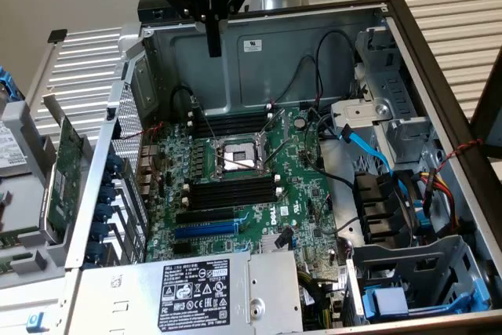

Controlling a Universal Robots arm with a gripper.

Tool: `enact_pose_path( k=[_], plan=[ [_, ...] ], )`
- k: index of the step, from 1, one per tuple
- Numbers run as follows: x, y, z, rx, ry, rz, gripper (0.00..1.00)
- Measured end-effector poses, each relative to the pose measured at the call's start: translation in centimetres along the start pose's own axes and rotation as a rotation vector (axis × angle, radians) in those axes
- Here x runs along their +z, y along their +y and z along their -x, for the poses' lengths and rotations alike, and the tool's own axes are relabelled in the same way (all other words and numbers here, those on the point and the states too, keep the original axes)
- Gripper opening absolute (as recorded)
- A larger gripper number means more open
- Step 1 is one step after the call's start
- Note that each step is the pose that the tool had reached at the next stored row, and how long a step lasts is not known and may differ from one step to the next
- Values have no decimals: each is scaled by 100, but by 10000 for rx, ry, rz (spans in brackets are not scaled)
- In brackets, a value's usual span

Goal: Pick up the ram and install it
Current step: 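Reach for the ram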

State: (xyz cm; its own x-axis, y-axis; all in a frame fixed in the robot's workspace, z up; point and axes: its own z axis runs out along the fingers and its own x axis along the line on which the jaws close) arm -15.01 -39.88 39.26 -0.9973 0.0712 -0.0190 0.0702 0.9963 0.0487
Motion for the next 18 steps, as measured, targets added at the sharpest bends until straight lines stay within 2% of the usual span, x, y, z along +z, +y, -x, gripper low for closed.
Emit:
enact_pose_path(
  k=[9, 18],
  plan=[
    [-9, -35, -346, 1, 16, -1, 11],
    [-20, -134, -701, 1, 28, -1, 11]
  ],
)
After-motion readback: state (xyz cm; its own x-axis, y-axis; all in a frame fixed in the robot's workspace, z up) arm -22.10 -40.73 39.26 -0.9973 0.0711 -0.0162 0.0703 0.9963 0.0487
